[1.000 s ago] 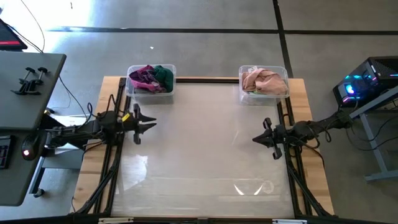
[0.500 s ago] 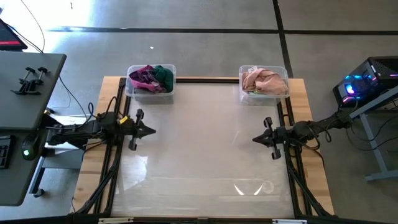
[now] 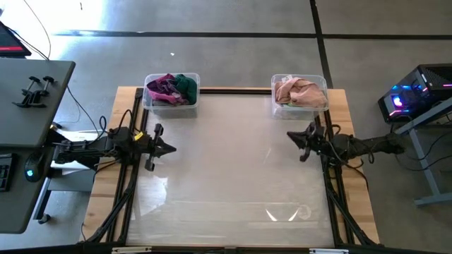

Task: Sort towels by color in basket
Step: Return to Home Position

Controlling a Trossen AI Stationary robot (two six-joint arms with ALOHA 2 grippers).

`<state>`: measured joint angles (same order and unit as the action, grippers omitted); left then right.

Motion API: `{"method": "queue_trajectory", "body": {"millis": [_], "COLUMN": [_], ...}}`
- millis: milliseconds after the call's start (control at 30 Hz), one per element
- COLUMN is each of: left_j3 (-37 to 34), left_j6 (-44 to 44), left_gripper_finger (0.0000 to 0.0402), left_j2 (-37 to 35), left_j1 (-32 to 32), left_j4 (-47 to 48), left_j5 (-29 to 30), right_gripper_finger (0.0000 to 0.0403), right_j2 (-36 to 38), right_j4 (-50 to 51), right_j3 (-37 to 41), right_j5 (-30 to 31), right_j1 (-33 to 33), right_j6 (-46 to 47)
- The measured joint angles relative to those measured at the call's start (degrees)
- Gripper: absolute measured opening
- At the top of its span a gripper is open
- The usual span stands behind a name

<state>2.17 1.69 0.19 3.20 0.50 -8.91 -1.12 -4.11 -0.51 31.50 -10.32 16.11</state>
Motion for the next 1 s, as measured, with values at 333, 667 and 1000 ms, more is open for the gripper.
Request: {"method": "queue_trajectory", "body": {"millis": [333, 667, 1000], "left_j3": [0.00, 0.00, 0.00], "left_j6": [-2.56, -5.68, -9.07], "left_gripper_finger": [0.0000, 0.0000, 0.0000], "left_j2": [0.00, 0.55, 0.56], "left_j1": [0.04, 0.04, 0.04], "left_j4": [1.87, 1.92, 1.89], "left_j5": [1.09, 1.79, 1.79], "right_gripper_finger": [0.0000, 0.0000, 0.0000], "right_j2": [-0.68, -0.83, -0.74], "right_j4": [1.81, 1.74, -0.88], "right_j3": [0.00, 0.00, 0.00], "right_j5": [-22.99, -25.58, -47.48], "right_j1": [2.03, 2.16, 3.22], "right_j6": [-7.49, -2.86, -7.43]}}
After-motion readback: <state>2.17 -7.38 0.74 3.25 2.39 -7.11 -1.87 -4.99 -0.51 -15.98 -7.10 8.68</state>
